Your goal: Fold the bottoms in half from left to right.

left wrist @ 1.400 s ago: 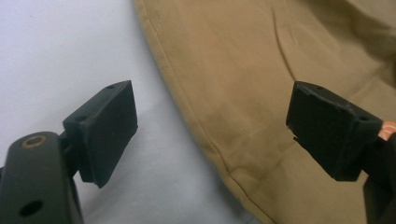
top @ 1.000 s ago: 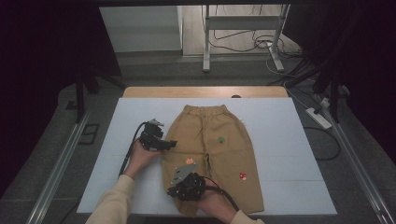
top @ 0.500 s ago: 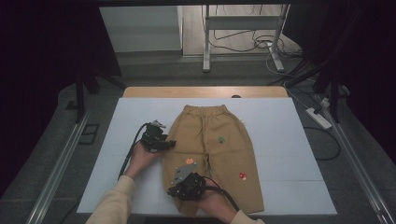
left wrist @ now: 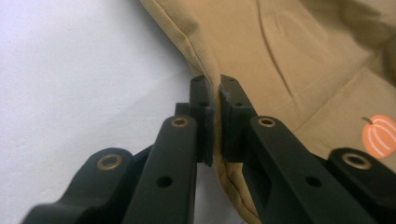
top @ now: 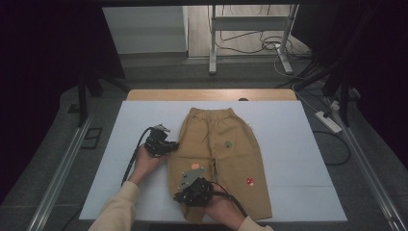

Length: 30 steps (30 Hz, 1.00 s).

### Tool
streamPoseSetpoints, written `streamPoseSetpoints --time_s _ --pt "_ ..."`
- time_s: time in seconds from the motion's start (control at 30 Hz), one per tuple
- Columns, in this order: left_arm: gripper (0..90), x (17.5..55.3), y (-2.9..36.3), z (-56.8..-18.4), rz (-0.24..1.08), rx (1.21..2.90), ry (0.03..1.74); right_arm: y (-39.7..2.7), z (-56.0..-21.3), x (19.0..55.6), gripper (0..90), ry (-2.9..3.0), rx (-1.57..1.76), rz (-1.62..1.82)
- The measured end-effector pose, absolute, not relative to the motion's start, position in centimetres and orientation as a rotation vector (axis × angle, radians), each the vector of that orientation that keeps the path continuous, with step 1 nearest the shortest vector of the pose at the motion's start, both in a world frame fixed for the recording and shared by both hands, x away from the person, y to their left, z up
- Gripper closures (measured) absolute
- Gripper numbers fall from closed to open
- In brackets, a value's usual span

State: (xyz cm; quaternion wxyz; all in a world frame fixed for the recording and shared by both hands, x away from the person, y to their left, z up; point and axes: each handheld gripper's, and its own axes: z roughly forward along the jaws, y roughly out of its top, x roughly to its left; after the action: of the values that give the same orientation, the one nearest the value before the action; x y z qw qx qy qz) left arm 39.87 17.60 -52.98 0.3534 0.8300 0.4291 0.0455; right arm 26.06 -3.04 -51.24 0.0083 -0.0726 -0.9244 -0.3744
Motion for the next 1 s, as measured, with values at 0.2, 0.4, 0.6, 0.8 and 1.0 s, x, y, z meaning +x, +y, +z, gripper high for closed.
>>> streamPoseSetpoints --time_s 0.2,0.4,0.6,0.8,1.0 --pt "85.3 39.7 18.0 -52.4 0.120 2.110 1.099 -3.3 -51.1 26.2 85.4 -2.882 -0.231 -1.181" --pt "85.5 39.7 18.1 -52.1 0.133 2.098 1.101 -3.2 -50.8 26.1 85.6 -2.883 -0.223 -1.192" --pt "85.6 39.7 18.4 -52.0 0.139 2.092 1.103 -3.3 -50.7 26.1 86.0 -2.879 -0.228 -1.195" --pt "85.8 39.6 18.8 -51.7 0.144 2.078 1.105 -3.2 -50.7 26.0 86.4 -2.881 -0.221 -1.206" --pt "85.9 39.2 19.9 -50.6 0.158 2.029 1.110 -2.9 -49.8 25.9 86.6 -2.872 -0.203 -1.262"
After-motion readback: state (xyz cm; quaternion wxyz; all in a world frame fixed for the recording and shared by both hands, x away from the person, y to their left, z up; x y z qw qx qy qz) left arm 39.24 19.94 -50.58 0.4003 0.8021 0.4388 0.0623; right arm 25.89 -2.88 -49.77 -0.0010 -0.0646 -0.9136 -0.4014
